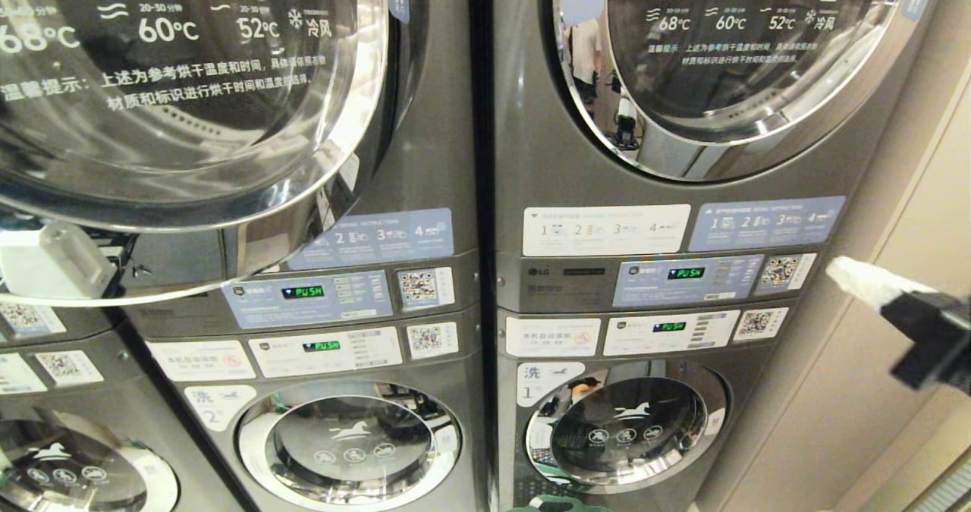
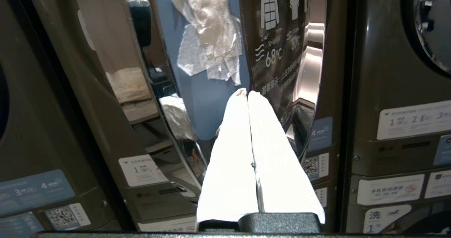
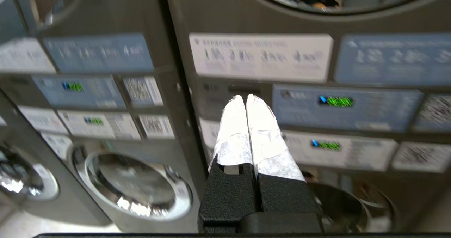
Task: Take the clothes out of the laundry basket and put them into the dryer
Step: Close the dryer
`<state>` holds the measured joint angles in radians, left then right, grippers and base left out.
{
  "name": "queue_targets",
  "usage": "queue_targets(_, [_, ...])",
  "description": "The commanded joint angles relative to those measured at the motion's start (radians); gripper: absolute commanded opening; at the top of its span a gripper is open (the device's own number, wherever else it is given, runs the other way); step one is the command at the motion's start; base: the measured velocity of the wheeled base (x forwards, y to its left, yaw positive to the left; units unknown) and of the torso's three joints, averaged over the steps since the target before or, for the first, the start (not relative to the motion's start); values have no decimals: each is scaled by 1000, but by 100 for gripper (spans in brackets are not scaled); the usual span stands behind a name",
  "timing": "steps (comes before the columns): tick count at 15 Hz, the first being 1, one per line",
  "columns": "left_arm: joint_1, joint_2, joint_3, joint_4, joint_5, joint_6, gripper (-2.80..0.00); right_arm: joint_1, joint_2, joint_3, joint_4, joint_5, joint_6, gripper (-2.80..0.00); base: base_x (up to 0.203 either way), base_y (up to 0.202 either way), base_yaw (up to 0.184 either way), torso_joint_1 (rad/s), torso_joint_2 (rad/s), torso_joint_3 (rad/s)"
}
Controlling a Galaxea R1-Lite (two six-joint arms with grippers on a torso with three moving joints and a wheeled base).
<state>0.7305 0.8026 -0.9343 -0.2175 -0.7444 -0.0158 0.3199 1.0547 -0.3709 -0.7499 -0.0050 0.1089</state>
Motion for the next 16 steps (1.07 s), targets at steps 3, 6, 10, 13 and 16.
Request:
queue_targets(3, [6, 123, 0, -71, 47, 53, -280, -22, -501, 163, 296, 4, -97, -280, 0, 0, 0, 0, 0, 0])
queue_targets(6, [7, 254, 2, -211, 117, 59, -280, -28, -762, 252, 498, -45, -213, -280, 0, 0, 0, 0, 0, 0])
queue_targets(10, [-12, 368, 55, -338, 132, 83, -280, -33, -784, 366, 610, -216, -226, -280, 0, 0, 0, 0, 0, 0])
queue_targets(13, [-33, 468, 69, -436, 131, 111, -280, -33, -783, 319, 807, -83, -132, -280, 0, 0, 0, 0, 0, 0])
queue_targets(16, [-73, 513, 73, -513, 132, 117, -280, -31, -783, 322, 862, -10, -103, -280, 0, 0, 0, 0, 0, 0])
